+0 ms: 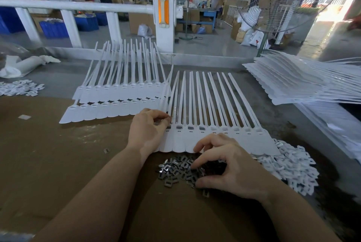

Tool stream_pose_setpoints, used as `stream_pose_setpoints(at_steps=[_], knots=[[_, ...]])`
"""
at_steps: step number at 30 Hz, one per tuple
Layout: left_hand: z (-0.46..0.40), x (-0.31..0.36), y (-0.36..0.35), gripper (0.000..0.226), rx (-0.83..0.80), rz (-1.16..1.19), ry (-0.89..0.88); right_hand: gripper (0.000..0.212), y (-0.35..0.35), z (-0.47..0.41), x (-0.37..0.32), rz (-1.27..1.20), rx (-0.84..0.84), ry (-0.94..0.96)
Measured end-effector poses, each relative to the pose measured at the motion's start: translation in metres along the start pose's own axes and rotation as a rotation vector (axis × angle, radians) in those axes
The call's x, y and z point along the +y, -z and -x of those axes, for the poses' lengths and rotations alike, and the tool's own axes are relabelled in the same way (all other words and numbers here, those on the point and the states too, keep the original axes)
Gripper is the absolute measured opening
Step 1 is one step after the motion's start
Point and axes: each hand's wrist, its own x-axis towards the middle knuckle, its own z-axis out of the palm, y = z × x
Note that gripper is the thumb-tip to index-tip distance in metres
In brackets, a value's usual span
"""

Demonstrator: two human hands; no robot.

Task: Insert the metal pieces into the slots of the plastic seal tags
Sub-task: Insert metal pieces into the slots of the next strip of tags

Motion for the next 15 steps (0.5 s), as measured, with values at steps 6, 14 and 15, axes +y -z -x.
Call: stream_pose_setpoints(at_steps=[6, 14, 15], knots=[[0.0009, 0.0000, 0.0004, 0.005, -0.007, 0.015, 0.008, 0.008, -0.0019, 0.0001, 0.0004, 0.008, 0.026, 0.017], [0.0007, -0.0011, 0.0000, 0.007, 0.003, -0.005, -0.004, 0.005, -0.0030, -0.0010, 0.0015, -0.036, 0.084, 0.004], [0.0004, -0.0015, -0.0002, 0.007, 0.003, -0.010, -0.006, 0.005, -0.0028, -0.0010, 0.0014, -0.044, 0.084, 0.005]])
